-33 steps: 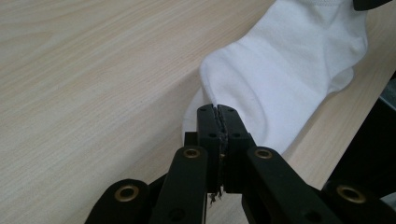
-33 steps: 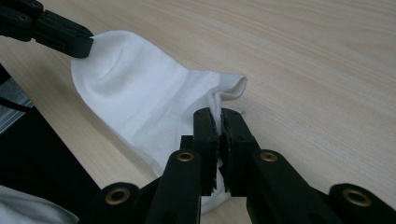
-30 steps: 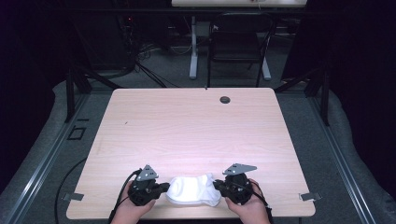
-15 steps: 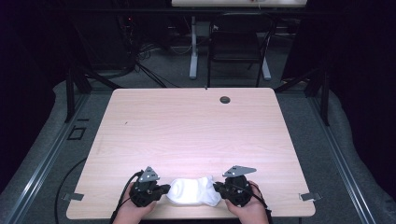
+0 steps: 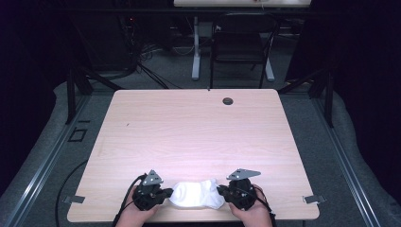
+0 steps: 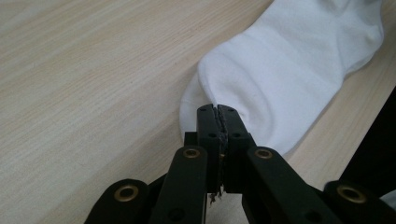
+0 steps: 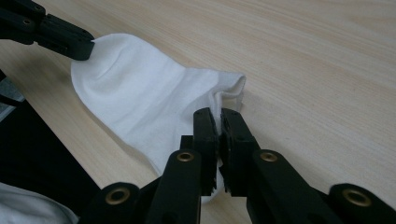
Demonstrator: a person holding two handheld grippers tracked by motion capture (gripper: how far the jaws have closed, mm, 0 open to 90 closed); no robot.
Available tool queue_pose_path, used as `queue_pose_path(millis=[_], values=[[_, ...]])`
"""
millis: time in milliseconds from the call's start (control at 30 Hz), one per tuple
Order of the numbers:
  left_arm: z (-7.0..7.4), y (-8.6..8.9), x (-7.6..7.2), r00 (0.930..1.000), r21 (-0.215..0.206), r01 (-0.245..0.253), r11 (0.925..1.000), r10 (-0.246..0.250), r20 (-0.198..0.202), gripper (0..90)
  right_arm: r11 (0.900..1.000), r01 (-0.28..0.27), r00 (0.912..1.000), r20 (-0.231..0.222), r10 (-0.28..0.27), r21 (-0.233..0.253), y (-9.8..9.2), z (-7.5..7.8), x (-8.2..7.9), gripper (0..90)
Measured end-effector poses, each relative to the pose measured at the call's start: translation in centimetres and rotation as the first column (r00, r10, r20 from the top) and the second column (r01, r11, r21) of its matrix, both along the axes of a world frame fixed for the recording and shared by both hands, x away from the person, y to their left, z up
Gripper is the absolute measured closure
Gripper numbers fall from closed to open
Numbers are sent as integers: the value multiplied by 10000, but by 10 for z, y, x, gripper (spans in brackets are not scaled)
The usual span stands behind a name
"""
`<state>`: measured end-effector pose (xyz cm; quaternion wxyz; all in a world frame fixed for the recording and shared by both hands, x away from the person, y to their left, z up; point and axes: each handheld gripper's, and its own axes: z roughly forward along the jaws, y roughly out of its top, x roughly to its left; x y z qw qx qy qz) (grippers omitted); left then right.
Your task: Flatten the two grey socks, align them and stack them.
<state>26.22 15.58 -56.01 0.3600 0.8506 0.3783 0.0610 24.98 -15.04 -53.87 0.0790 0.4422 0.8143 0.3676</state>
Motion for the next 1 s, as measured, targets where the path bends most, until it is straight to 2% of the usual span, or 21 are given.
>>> queue_pose_path(millis=[33, 467, 533, 600, 700, 867, 900, 1000], values=[[-1, 0, 0, 10000, -26, -11, 10000, 11, -98, 891, 10000, -42, 10000, -43, 42, -51, 0, 0, 0, 857], [-6, 1, 1, 9998, 63, -44, 10000, 45, -170, 871, 10000, 37, 9998, -182, -39, -73, -1, -7, 1, 853], [-7, 1, 1, 9998, 45, -67, 10000, 68, -162, 852, 9999, 88, 9997, -245, -89, -63, -1, -8, 1, 850], [-6, 2, 1, 9998, -145, -139, 9998, 137, -173, 820, 9999, 54, 9996, -288, -58, -128, -1, -10, 2, 835], [-1, 4, 1, 9997, -271, -262, 9993, 262, 13, 770, 9999, 111, 9993, -346, -115, -110, -3, -9, 2, 791], [8, 5, 0, 9990, -427, -294, 9987, 308, 329, 745, 9995, 262, 9996, -79, -261, 152, -5, -3, 3, 745], [10, 2, 0, 9991, -418, -219, 9989, 234, 357, 745, 9992, 278, 9995, 142, -282, 277, -6, 0, 4, 748], [10, -2, 0, 9995, -441, -113, 9990, 126, 295, 741, 9994, 185, 9997, 175, -191, 304, -4, 3, 4, 750]])
